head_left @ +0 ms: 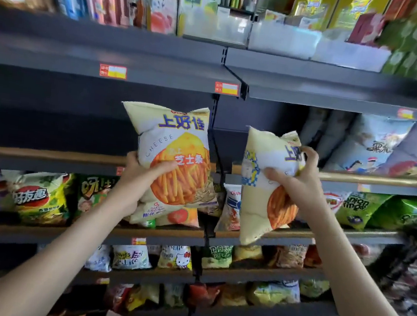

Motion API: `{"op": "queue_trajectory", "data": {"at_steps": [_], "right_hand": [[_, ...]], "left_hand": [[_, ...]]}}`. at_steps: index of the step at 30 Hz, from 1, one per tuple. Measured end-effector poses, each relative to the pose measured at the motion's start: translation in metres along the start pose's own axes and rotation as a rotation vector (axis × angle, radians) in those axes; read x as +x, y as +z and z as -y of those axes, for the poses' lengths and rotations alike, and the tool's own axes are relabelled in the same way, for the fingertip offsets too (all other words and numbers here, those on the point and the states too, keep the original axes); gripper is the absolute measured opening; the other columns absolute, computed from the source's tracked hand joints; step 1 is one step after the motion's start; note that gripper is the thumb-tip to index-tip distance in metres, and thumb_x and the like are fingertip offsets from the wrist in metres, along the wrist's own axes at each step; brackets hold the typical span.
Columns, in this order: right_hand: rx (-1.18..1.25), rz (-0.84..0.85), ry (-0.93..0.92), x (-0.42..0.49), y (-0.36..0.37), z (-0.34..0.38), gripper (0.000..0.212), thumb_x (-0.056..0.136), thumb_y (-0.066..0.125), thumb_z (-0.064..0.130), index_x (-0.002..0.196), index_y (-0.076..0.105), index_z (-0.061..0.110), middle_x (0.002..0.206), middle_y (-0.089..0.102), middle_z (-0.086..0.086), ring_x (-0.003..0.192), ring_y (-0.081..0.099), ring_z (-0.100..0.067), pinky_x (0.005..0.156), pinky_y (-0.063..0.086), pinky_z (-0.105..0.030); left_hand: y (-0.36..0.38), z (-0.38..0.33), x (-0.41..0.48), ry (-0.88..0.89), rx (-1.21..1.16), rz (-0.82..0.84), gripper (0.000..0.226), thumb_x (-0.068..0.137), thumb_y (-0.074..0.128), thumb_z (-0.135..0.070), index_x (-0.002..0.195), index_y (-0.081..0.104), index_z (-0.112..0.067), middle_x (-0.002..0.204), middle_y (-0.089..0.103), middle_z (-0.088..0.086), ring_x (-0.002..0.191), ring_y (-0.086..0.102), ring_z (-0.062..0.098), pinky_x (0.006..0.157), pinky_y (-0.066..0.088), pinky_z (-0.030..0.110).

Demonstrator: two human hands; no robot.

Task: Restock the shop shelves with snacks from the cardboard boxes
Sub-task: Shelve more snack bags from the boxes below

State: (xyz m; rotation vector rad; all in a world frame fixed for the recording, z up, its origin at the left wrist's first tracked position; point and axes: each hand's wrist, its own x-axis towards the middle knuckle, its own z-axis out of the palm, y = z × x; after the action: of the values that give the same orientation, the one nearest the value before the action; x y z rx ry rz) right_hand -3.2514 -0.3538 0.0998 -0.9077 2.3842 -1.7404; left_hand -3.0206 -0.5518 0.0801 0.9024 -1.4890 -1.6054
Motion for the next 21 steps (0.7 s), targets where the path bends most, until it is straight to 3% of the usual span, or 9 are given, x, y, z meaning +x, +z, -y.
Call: {"op": "queue_trajectory", "data": {"at_steps": [2,5,8,12,15,19,21], "right_hand": [[-0.092,0.084,0.012,0.029,0.011,0.005,0.095,0.047,0.074,0.047,0.133,0.036,0.037,0.123,0.044,-0.007,0.118,0.040,-0.023,0.100,0.040,-0.038],[-0.176,0.163,0.056,0.068,0.022,0.011,0.092,0.039,0.070,0.051,0.127,0.043,0.044,0.124,0.044,-0.011,0.113,0.039,-0.026,0.100,0.043,-0.042],[-0.237,0.180,0.088,0.109,0.028,0.011,0.103,0.030,0.068,0.056,0.129,0.042,0.042,0.127,0.041,-0.012,0.120,0.038,-0.031,0.099,0.045,-0.045],[-0.313,0.209,0.113,0.156,0.038,0.019,0.101,0.046,0.076,0.053,0.136,0.036,0.031,0.134,0.035,-0.016,0.127,0.036,-0.038,0.104,0.040,-0.048],[-0.363,0.240,0.103,0.184,0.057,0.020,0.101,0.043,0.070,0.057,0.134,0.039,0.028,0.137,0.039,-0.017,0.131,0.034,-0.038,0.108,0.035,-0.049],[-0.459,0.273,0.060,0.209,0.081,0.018,0.093,0.059,0.072,0.061,0.138,0.038,0.023,0.141,0.042,-0.016,0.132,0.037,-0.041,0.108,0.033,-0.048],[-0.503,0.266,0.020,0.217,0.090,0.020,0.090,0.066,0.070,0.060,0.140,0.036,0.022,0.140,0.040,-0.016,0.132,0.036,-0.041,0.106,0.031,-0.047]], "left_hand": [[0.004,0.002,0.004,0.034,0.068,-0.050,0.074,0.069,0.085,-0.025,0.124,0.035,-0.021,0.113,0.059,-0.001,0.098,0.063,0.015,0.073,0.051,0.031],[0.015,0.008,0.012,0.024,0.072,-0.114,0.080,0.068,0.085,-0.029,0.129,0.035,-0.020,0.112,0.059,-0.004,0.100,0.062,0.016,0.082,0.052,0.037],[0.027,0.007,0.022,-0.022,0.000,-0.127,0.070,0.072,0.081,-0.032,0.126,0.037,-0.020,0.111,0.060,-0.003,0.097,0.063,0.016,0.077,0.050,0.033],[0.042,-0.007,0.037,-0.054,-0.084,-0.107,0.065,0.075,0.078,-0.029,0.125,0.038,-0.020,0.109,0.062,-0.001,0.093,0.065,0.015,0.072,0.051,0.032],[0.050,-0.014,0.047,-0.095,-0.123,-0.117,0.063,0.076,0.077,-0.031,0.125,0.039,-0.021,0.107,0.063,0.002,0.091,0.065,0.019,0.071,0.052,0.034],[0.056,-0.014,0.049,-0.188,-0.123,-0.147,0.087,0.059,0.082,-0.043,0.131,0.038,-0.022,0.112,0.063,0.006,0.097,0.065,0.026,0.084,0.053,0.045],[0.059,-0.010,0.048,-0.221,-0.127,-0.169,0.094,0.053,0.083,-0.045,0.133,0.039,-0.021,0.115,0.064,0.007,0.099,0.065,0.027,0.082,0.054,0.045]]}}
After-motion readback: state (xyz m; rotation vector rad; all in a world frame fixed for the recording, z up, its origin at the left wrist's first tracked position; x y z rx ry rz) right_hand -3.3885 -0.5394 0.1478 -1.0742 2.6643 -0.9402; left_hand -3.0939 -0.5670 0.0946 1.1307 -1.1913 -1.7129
